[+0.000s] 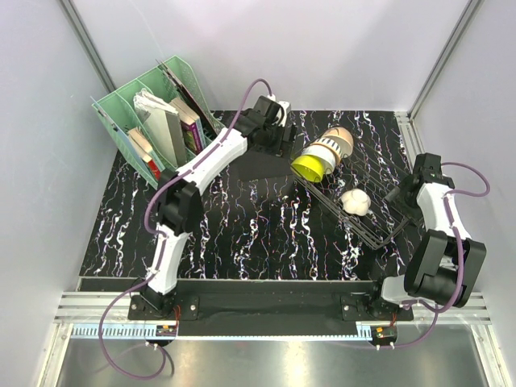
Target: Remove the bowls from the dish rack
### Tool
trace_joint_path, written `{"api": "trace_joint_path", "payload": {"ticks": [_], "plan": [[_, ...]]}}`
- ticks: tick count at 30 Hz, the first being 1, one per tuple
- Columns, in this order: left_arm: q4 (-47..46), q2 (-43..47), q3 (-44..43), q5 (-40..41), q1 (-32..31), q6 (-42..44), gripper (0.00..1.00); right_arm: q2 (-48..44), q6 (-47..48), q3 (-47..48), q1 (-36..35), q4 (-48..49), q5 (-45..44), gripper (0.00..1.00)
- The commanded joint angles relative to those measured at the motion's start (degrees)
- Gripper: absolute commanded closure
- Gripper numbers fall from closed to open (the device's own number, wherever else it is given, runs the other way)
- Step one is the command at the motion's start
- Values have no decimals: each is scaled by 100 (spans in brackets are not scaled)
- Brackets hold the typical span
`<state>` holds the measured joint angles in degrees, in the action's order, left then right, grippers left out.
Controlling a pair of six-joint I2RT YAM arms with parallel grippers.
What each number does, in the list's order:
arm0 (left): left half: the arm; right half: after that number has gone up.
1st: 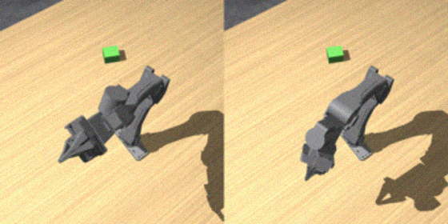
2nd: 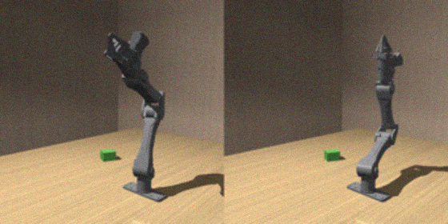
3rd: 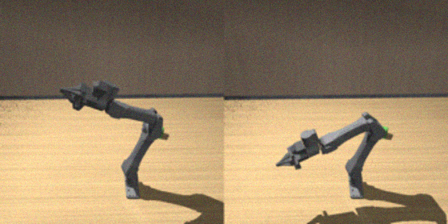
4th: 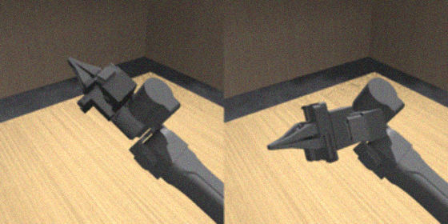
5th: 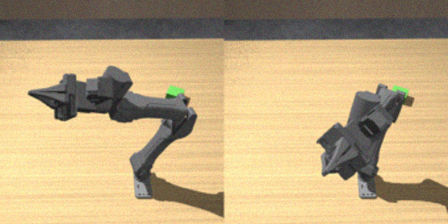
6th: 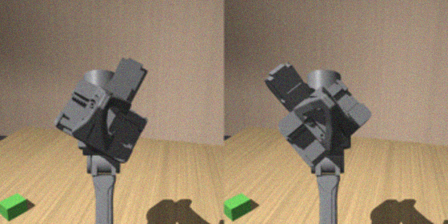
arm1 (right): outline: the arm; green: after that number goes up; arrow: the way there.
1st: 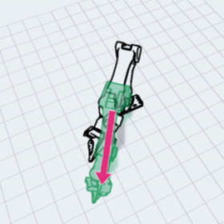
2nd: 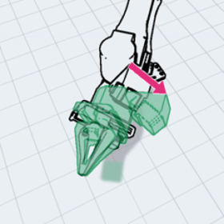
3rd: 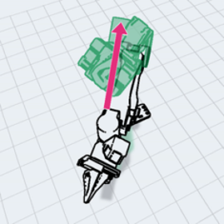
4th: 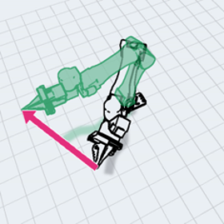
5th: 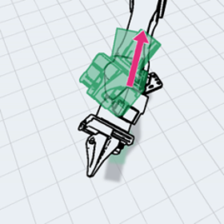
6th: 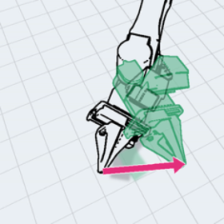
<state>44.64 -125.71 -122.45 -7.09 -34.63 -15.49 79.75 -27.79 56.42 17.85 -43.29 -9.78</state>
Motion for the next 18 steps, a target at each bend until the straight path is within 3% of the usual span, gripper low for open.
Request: {"api": "trace_joint_path", "payload": {"ticks": [1,12,18], "plan": [[-70,-234,-595,84,-52,125,1,-126,-174,-17,-167,84,548,18],[-193,-946,-1096,366,-61,-24,1,-249,-200,-44,-167,84,478,18],[-219,-1122,-895,218,-61,-95,5,-337,-297,-53,-167,75,188,18]]}}
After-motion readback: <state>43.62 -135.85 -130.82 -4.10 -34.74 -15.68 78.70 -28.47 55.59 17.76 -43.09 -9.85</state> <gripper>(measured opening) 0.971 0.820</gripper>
